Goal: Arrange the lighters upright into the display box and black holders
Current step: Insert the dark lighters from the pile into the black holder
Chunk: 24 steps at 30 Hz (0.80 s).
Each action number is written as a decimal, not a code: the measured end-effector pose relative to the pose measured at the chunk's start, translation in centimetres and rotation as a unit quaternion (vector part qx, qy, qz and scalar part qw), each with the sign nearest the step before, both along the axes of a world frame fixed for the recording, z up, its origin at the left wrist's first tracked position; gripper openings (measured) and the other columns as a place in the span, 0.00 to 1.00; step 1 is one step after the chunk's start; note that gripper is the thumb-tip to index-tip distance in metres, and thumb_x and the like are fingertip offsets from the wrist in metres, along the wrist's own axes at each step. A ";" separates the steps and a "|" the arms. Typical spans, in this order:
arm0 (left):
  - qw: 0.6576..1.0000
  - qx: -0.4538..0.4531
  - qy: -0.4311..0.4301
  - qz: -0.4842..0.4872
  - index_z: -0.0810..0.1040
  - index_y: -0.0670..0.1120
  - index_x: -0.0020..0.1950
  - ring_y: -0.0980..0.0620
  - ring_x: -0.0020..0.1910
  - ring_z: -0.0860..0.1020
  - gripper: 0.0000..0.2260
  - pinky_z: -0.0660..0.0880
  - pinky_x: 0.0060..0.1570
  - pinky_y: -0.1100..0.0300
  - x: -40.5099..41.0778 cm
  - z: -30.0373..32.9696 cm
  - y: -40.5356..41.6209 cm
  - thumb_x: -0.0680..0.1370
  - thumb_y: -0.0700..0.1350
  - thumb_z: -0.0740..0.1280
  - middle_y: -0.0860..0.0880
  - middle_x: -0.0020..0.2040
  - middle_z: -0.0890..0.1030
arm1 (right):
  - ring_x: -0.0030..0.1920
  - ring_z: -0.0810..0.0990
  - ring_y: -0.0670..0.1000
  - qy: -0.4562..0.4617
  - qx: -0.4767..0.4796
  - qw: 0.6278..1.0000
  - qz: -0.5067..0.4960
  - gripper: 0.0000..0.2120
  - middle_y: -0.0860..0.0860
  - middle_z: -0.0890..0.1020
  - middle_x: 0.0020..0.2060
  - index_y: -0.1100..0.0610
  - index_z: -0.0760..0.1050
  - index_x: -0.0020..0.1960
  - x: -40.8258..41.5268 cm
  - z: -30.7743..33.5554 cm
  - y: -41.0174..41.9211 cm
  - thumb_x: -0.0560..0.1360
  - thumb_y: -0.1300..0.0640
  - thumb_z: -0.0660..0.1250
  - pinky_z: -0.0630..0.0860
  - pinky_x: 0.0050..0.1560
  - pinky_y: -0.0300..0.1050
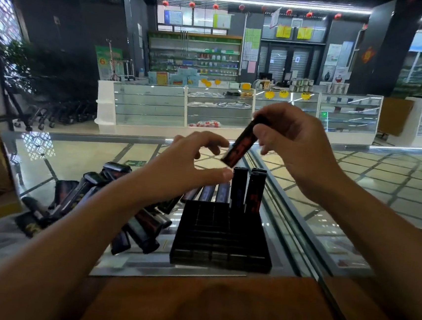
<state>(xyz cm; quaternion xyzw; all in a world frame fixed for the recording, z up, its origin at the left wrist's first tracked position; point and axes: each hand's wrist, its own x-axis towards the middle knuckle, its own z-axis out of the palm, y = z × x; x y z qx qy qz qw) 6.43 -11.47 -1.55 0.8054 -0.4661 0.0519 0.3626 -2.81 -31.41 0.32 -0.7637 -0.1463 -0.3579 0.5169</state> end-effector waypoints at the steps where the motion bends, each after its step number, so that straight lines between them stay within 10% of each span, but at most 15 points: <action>1: 0.999 0.029 0.015 -0.006 0.73 0.63 0.62 0.62 0.53 0.72 0.23 0.68 0.48 0.63 0.3 0.1 0.3 0.70 0.64 0.71 0.66 0.56 0.76 | 0.41 0.81 0.45 -0.002 -0.008 1.000 -0.010 0.10 0.49 0.83 0.41 0.53 0.77 0.51 -0.2 0.2 0.0 0.76 0.67 0.69 0.78 0.42 0.44; 8: 0.968 0.243 0.024 -0.054 0.74 0.56 0.62 0.61 0.55 0.74 0.25 0.71 0.55 0.63 0.8 -2.1 0.5 0.69 0.62 0.75 0.61 0.56 0.75 | 0.44 0.82 0.50 0.000 -0.108 0.991 -0.073 0.10 0.53 0.83 0.42 0.56 0.75 0.50 -2.6 0.1 0.3 0.74 0.64 0.73 0.78 0.48 0.51; 24: 0.967 0.241 0.014 -0.079 0.75 0.55 0.64 0.64 0.55 0.73 0.32 0.70 0.56 0.60 1.3 -2.0 0.0 0.63 0.67 0.69 0.63 0.55 0.75 | 0.43 0.74 0.38 0.064 -0.252 0.955 -0.143 0.08 0.32 0.77 0.39 0.50 0.76 0.47 -4.0 -3.4 -1.0 0.72 0.54 0.75 0.66 0.43 0.27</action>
